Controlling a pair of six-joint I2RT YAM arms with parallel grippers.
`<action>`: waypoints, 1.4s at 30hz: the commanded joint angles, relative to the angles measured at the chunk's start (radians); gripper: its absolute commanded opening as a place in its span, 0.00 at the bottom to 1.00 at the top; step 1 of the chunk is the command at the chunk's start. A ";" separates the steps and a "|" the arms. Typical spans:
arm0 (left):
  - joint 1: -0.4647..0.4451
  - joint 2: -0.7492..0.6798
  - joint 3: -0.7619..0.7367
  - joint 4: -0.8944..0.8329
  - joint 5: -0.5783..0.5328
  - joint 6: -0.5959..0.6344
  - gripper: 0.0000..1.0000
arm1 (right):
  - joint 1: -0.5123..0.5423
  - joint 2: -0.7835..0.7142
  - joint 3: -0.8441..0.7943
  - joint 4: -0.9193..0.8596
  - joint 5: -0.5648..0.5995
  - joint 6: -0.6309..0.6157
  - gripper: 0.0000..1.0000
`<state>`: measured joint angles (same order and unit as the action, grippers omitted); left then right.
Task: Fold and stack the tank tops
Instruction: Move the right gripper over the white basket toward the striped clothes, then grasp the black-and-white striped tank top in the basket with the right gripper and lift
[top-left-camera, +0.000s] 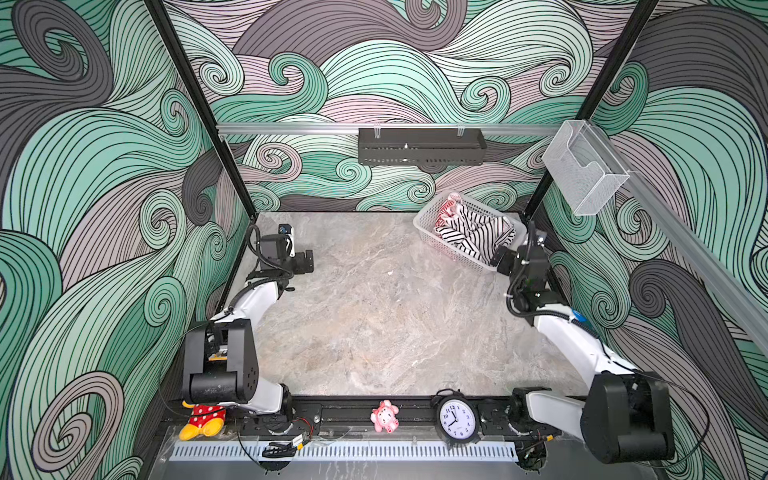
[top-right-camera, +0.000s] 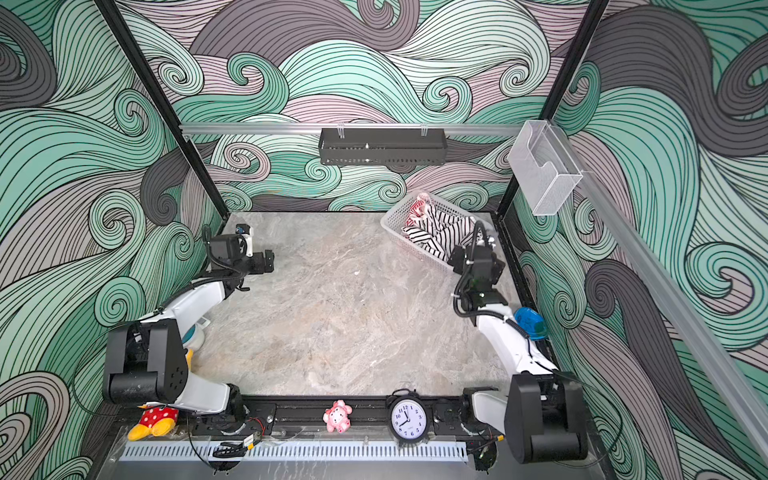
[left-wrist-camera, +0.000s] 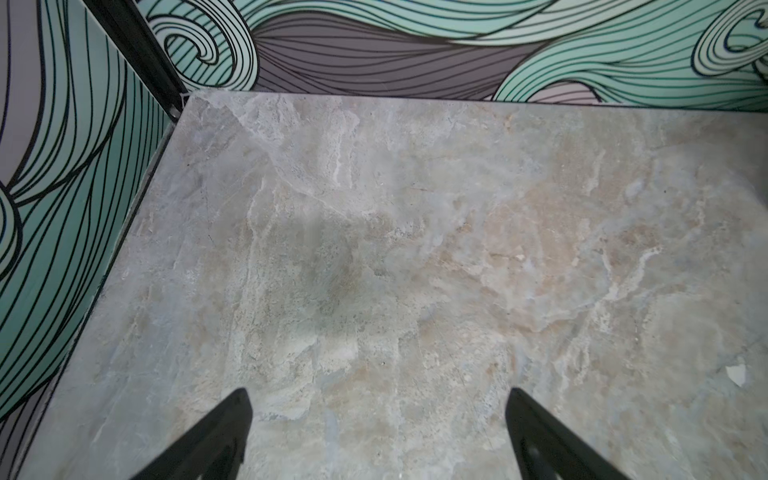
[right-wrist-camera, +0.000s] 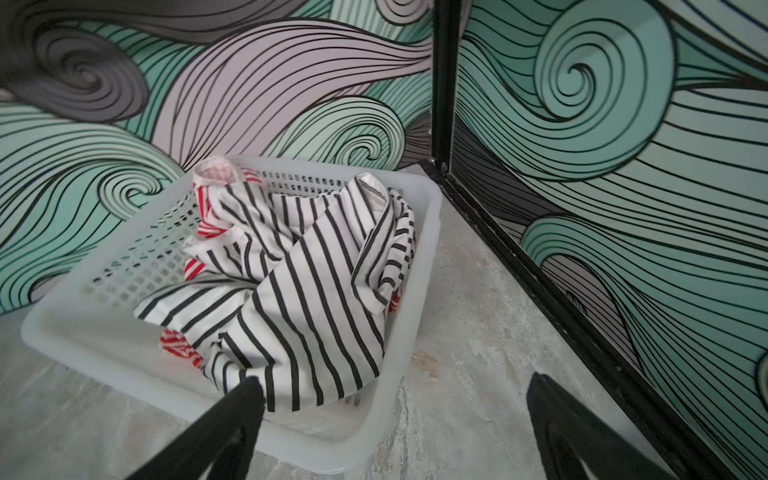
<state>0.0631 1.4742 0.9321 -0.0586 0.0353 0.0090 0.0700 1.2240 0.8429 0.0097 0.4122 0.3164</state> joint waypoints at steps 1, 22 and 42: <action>0.003 -0.009 0.046 -0.315 0.054 0.040 0.97 | 0.008 0.037 0.180 -0.517 0.025 0.191 0.99; 0.004 -0.208 -0.022 -0.452 0.052 0.137 0.97 | -0.028 0.980 1.175 -0.778 -0.340 0.109 0.78; 0.004 -0.264 -0.060 -0.452 0.058 0.119 0.97 | -0.195 1.093 1.253 -0.894 -0.281 0.272 0.00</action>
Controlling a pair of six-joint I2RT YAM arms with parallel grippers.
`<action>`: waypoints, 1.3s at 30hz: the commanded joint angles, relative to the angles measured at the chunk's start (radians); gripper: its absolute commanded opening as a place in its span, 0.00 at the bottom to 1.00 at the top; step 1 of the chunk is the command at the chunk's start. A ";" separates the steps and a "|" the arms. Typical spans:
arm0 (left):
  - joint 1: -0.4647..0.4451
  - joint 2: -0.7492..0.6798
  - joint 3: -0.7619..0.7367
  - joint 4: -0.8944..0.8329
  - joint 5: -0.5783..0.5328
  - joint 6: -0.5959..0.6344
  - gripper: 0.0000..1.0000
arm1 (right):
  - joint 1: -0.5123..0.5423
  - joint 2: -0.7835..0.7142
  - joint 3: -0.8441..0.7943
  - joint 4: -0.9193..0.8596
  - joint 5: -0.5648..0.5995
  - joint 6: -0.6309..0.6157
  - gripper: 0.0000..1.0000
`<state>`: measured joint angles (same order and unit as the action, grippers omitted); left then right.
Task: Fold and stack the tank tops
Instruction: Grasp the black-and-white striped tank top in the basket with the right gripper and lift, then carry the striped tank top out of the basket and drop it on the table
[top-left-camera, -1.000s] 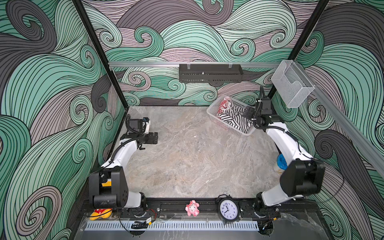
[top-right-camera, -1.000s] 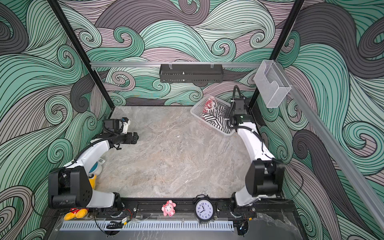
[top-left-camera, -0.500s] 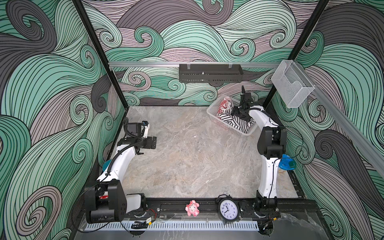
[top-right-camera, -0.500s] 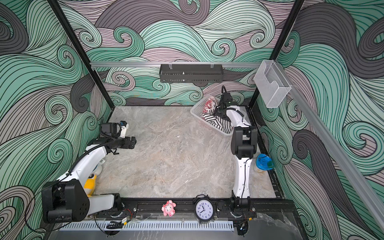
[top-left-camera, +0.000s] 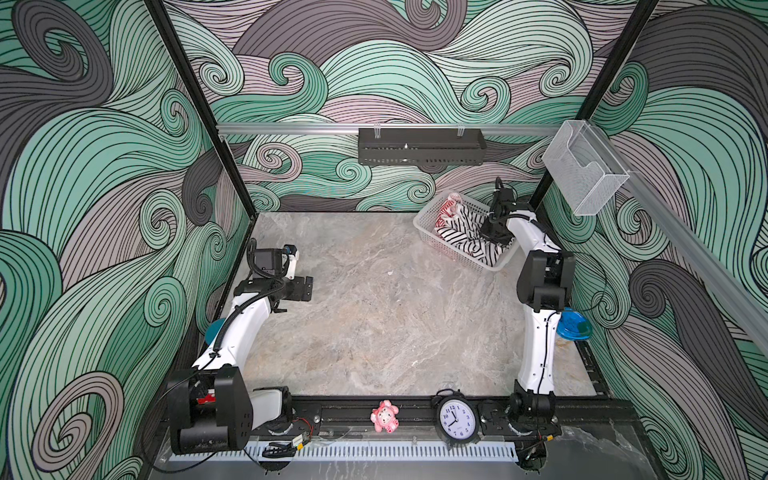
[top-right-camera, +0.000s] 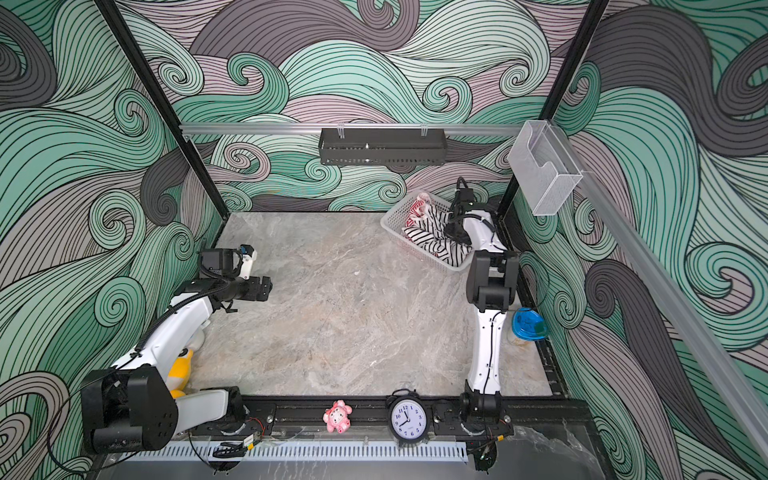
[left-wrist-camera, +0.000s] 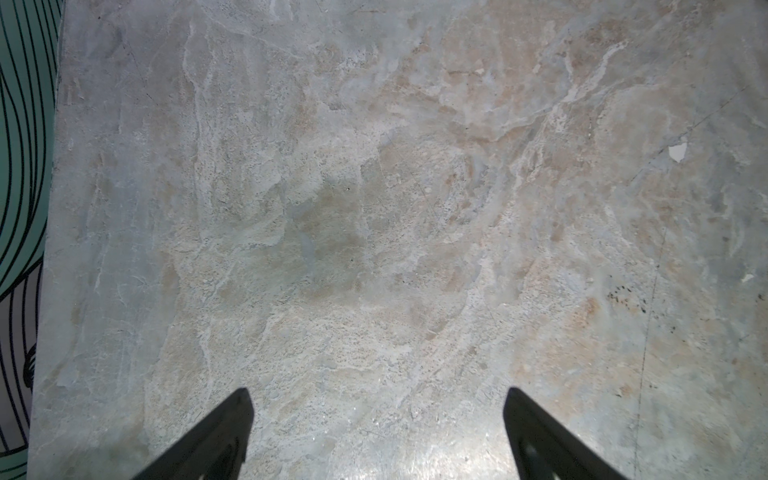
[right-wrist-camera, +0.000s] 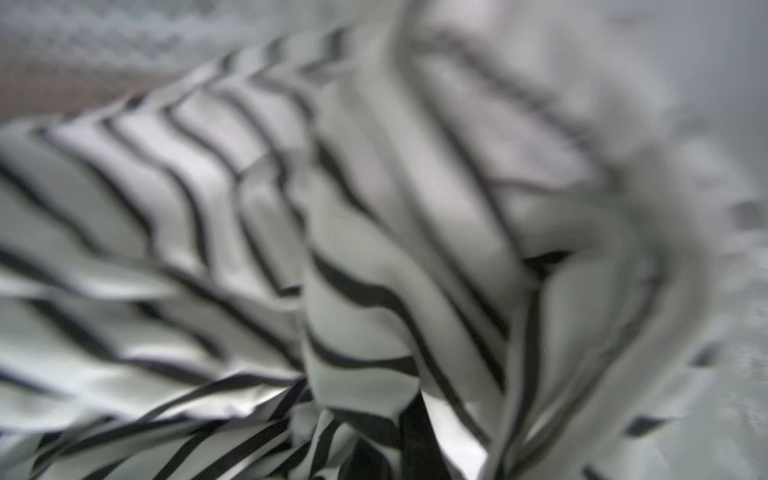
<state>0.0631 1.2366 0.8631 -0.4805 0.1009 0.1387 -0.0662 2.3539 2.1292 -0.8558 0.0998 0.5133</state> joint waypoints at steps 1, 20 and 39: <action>0.004 -0.027 0.007 -0.030 -0.006 -0.011 0.97 | -0.074 -0.050 -0.048 -0.029 0.036 0.087 0.00; 0.004 -0.010 0.001 0.011 0.055 0.004 0.97 | -0.046 -0.470 -0.368 0.201 -0.036 0.021 0.00; 0.004 0.035 0.028 0.045 0.011 -0.040 0.97 | 0.444 -0.662 0.200 -0.036 0.025 -0.099 0.00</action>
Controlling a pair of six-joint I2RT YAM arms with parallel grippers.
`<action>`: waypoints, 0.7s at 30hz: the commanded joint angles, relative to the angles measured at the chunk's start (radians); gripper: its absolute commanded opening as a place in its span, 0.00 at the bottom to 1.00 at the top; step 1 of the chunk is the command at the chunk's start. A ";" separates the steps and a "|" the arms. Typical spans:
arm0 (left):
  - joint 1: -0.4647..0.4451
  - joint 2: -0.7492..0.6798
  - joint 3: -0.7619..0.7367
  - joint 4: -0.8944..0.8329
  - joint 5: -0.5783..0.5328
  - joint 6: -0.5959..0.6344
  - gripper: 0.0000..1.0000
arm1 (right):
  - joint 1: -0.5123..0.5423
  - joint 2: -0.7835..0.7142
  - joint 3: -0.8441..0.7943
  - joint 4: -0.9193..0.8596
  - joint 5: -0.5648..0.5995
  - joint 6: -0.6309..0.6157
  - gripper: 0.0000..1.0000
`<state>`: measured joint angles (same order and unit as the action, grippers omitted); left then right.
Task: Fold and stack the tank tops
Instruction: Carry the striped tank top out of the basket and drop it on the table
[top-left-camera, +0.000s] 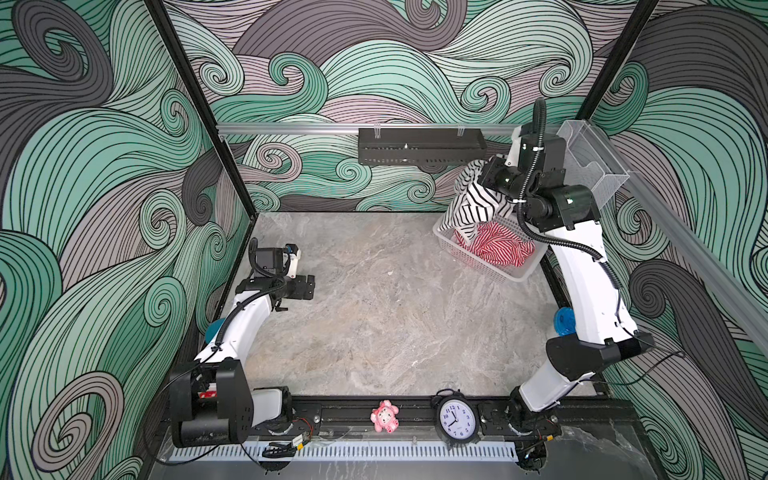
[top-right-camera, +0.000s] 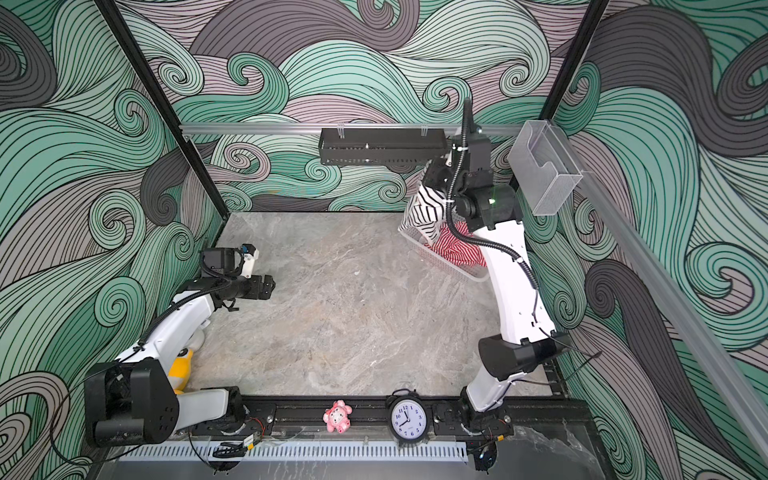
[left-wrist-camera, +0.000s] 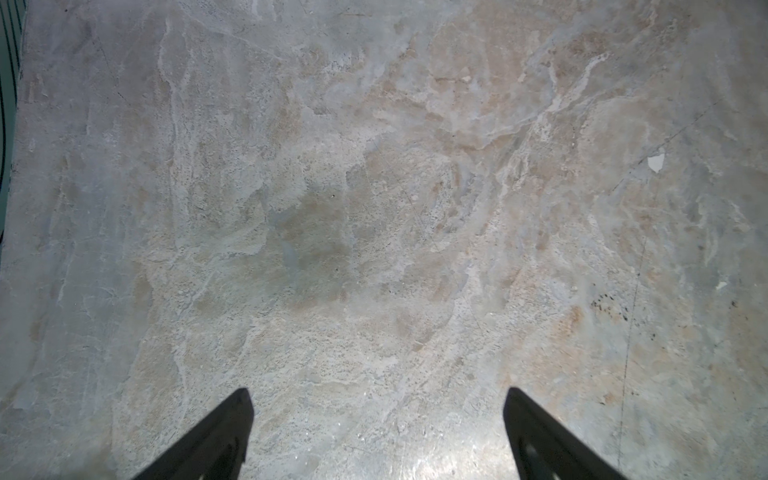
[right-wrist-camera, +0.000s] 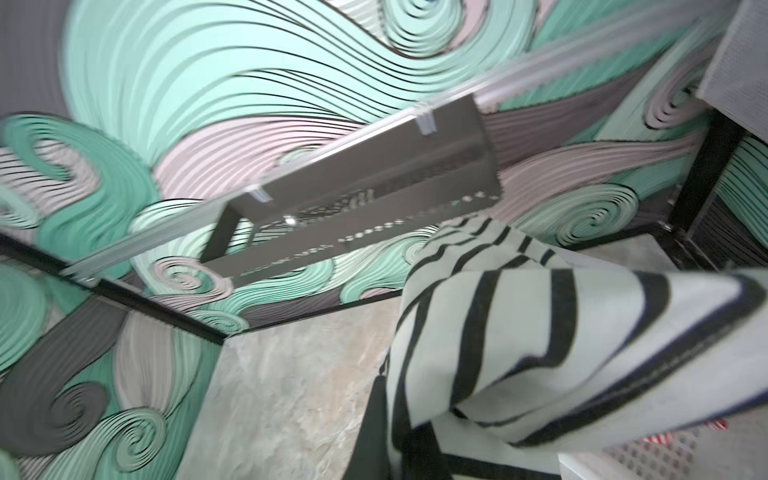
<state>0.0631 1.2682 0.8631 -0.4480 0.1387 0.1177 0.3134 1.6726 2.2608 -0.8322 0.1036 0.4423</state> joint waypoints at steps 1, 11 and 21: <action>0.004 0.001 0.027 0.014 -0.038 -0.024 0.97 | 0.089 0.033 0.096 -0.066 0.014 -0.030 0.00; 0.024 0.005 0.014 0.060 -0.155 -0.030 0.97 | 0.292 0.370 0.448 -0.082 -0.092 0.022 0.00; 0.076 0.013 0.008 0.071 -0.164 -0.033 0.97 | 0.337 0.406 0.359 -0.025 -0.064 0.154 0.00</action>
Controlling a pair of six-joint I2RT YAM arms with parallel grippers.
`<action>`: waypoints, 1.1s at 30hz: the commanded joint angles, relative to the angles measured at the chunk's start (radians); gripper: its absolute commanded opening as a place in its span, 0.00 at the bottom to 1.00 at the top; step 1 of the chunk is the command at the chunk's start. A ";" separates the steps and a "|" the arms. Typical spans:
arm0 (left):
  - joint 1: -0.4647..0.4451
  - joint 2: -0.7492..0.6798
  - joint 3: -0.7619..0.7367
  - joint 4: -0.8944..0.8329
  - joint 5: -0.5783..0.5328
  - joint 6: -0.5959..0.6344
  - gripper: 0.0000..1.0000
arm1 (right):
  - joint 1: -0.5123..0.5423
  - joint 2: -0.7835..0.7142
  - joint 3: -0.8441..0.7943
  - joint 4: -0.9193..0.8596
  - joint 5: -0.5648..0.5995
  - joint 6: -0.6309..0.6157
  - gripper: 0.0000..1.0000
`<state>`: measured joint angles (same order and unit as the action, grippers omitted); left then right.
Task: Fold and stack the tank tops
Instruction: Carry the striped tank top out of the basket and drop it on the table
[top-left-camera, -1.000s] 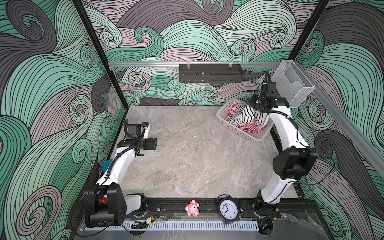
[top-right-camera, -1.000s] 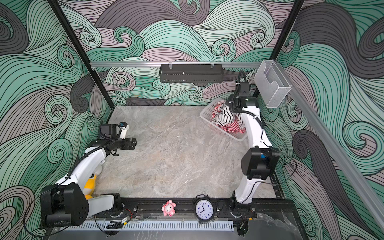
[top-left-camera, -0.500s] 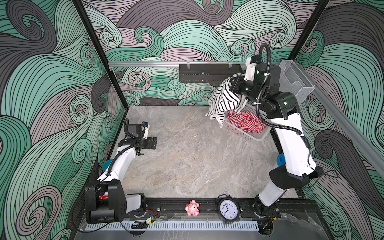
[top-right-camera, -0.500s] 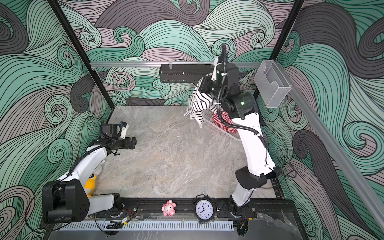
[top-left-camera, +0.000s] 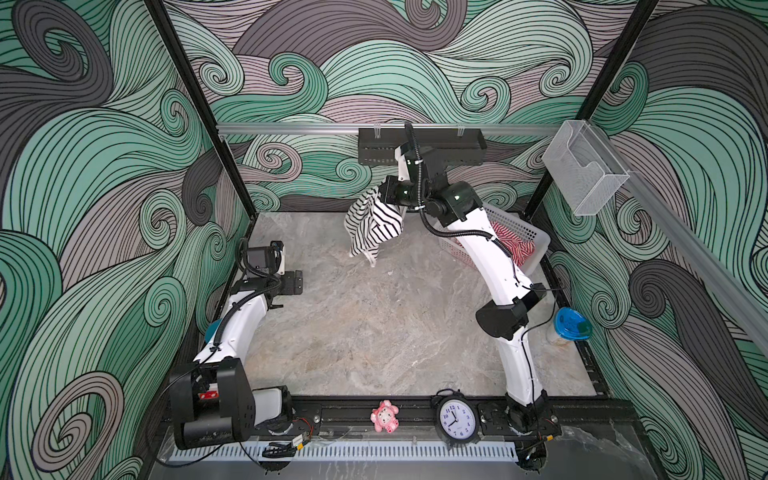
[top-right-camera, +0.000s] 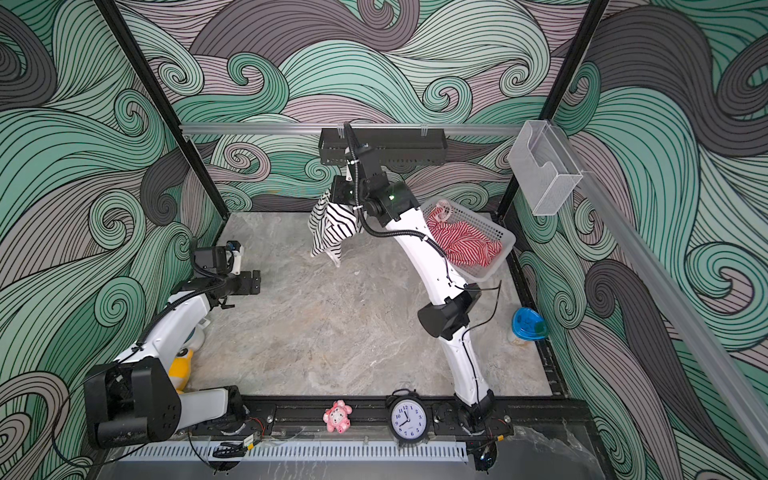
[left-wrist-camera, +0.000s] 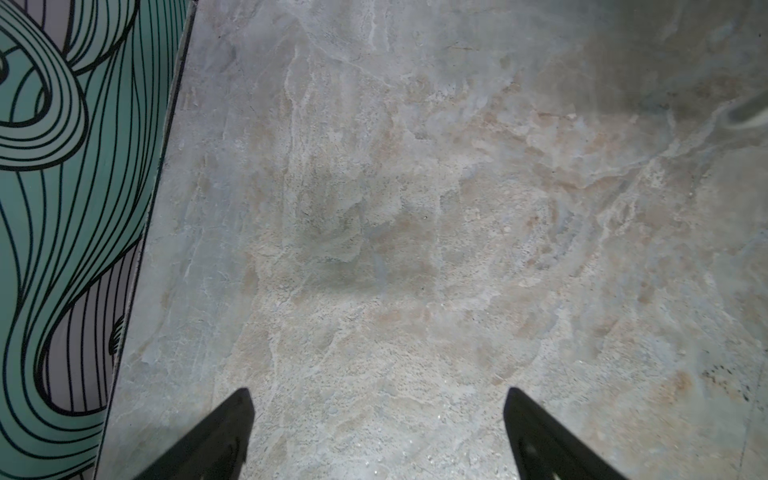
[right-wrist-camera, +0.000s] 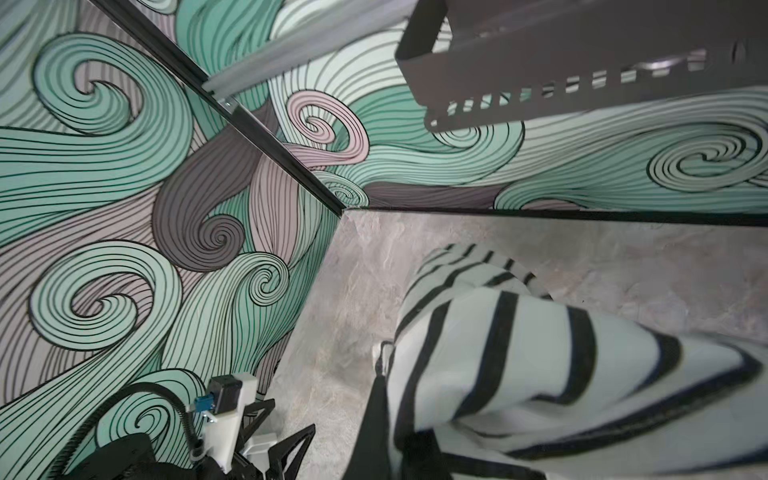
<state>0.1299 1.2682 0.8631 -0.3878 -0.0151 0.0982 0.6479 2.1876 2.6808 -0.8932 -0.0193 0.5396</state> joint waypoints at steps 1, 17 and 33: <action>0.010 0.016 0.009 0.011 -0.007 -0.015 0.97 | 0.002 -0.138 -0.122 0.026 0.106 0.054 0.00; -0.150 0.256 0.199 -0.104 0.243 0.095 0.97 | 0.025 -0.193 -0.839 -0.050 0.192 0.072 0.27; -0.591 0.521 0.471 -0.237 0.326 0.159 0.98 | -0.013 -0.649 -1.304 0.087 0.291 0.158 0.86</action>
<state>-0.4107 1.7584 1.2926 -0.5606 0.2569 0.2348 0.6727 1.5951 1.4635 -0.8280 0.2348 0.6388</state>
